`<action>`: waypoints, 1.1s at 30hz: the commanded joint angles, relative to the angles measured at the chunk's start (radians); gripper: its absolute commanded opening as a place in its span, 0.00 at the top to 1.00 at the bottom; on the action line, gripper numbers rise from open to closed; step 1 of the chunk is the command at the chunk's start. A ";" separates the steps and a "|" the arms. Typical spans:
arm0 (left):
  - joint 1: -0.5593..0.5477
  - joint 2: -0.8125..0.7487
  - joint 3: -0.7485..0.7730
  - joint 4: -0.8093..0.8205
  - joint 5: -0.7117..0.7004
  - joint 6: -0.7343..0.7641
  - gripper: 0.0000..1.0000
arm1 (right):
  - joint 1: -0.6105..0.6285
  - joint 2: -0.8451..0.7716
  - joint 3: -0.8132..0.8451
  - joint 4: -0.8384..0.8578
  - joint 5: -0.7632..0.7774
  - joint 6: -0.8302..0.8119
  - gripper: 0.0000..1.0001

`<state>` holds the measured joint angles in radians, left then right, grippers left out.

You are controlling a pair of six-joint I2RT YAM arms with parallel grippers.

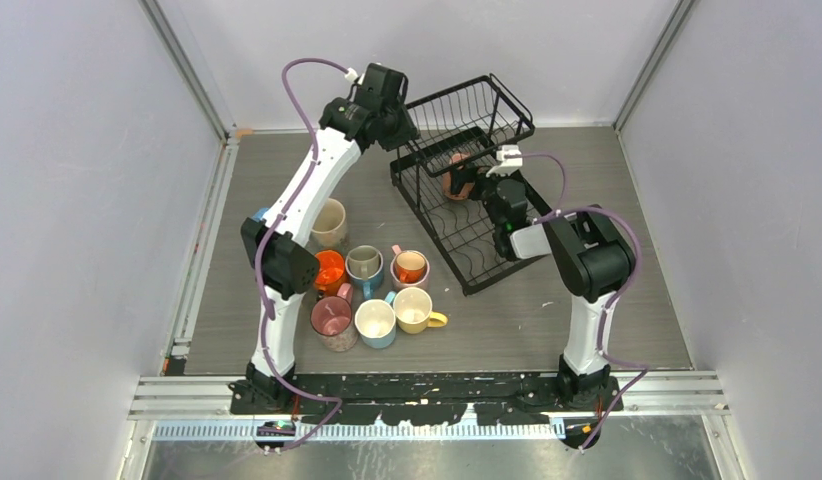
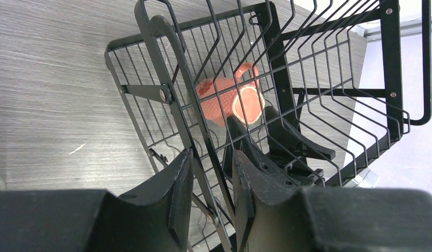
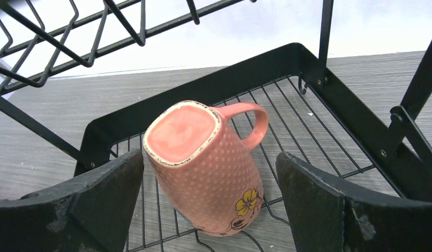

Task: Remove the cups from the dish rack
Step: Unload the cup from the dish rack.

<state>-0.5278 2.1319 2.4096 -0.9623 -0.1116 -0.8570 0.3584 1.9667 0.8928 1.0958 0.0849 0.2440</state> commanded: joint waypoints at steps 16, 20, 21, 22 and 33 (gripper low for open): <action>-0.006 0.002 0.068 -0.067 0.101 0.003 1.00 | 0.068 0.131 0.070 0.188 0.170 -0.022 0.02; -0.005 0.002 0.068 -0.068 0.101 0.003 1.00 | 0.070 0.140 0.072 0.199 0.187 -0.024 0.04; -0.003 0.003 0.068 -0.069 0.102 0.003 1.00 | 0.070 0.140 0.072 0.199 0.190 -0.028 0.05; -0.004 0.004 0.067 -0.069 0.101 0.003 1.00 | 0.069 0.139 0.073 0.196 0.191 -0.031 0.07; 0.001 -0.008 0.029 -0.054 0.068 -0.027 1.00 | 0.069 0.087 0.021 0.195 0.185 -0.055 0.36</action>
<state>-0.5255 2.1410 2.4344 -0.9951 -0.0937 -0.8722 0.4232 2.1063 0.9279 1.2213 0.2523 0.2165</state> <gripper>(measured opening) 0.310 0.796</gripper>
